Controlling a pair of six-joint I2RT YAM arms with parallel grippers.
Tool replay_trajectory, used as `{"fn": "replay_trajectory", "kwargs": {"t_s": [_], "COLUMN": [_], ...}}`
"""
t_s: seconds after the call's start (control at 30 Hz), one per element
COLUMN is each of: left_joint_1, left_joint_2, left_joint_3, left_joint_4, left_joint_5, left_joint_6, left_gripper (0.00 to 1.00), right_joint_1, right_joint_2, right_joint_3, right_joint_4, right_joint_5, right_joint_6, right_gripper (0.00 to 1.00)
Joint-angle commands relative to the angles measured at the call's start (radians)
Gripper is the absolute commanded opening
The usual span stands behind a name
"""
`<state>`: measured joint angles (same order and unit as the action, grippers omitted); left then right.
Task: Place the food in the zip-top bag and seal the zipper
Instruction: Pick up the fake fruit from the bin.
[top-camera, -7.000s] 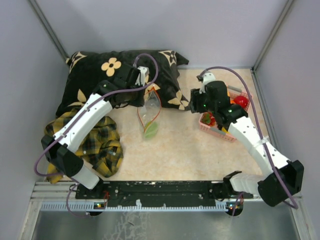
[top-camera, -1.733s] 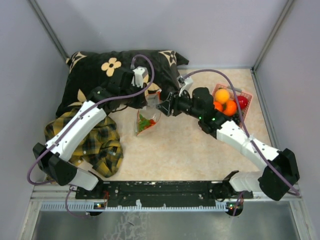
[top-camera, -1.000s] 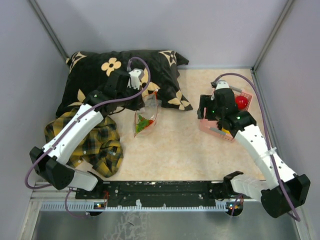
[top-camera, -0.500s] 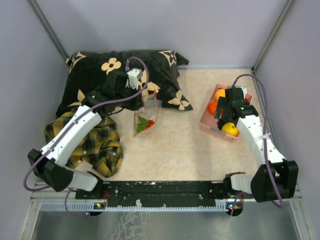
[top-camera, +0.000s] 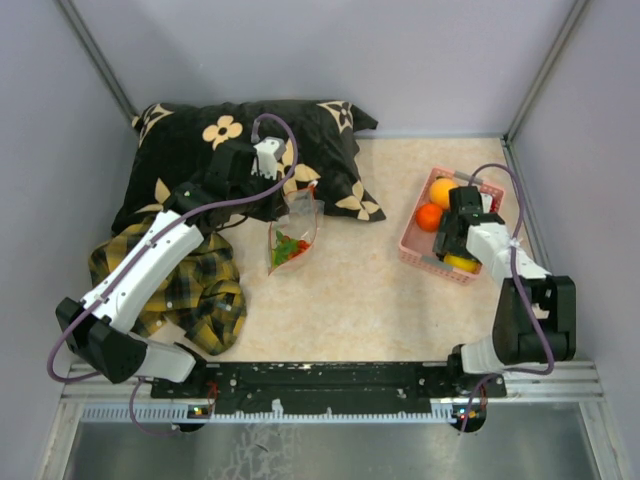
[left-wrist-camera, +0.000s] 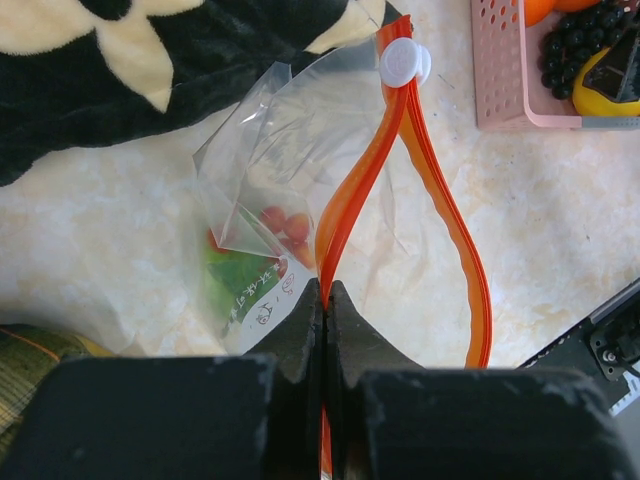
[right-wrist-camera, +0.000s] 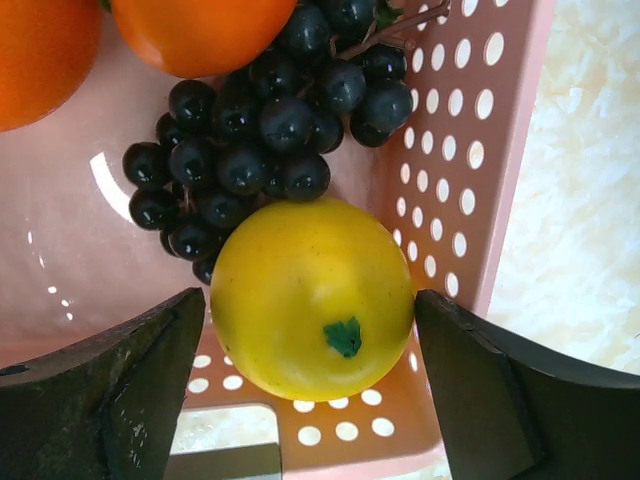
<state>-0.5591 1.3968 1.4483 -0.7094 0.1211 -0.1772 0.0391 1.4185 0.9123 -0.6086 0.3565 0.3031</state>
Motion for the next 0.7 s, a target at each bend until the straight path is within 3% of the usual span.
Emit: {"fn": "replay_trajectory", "kwargs": {"t_s": [0.0, 0.67], "left_joint_1": [0.005, 0.004], "left_joint_2": [-0.008, -0.008], "left_joint_3": [-0.009, -0.012], "left_joint_4": [0.033, 0.037], "left_joint_5": [0.021, 0.038], "left_joint_6": [0.019, 0.016], "left_gripper": [0.0, 0.0], "right_joint_1": [-0.018, -0.019], "right_joint_2": [0.026, 0.089], "right_joint_3": [-0.001, -0.038], "right_joint_4": [0.061, 0.112], "right_joint_5": [-0.005, -0.111], "right_joint_6": [-0.004, 0.003], "right_gripper": [0.87, 0.86]}}
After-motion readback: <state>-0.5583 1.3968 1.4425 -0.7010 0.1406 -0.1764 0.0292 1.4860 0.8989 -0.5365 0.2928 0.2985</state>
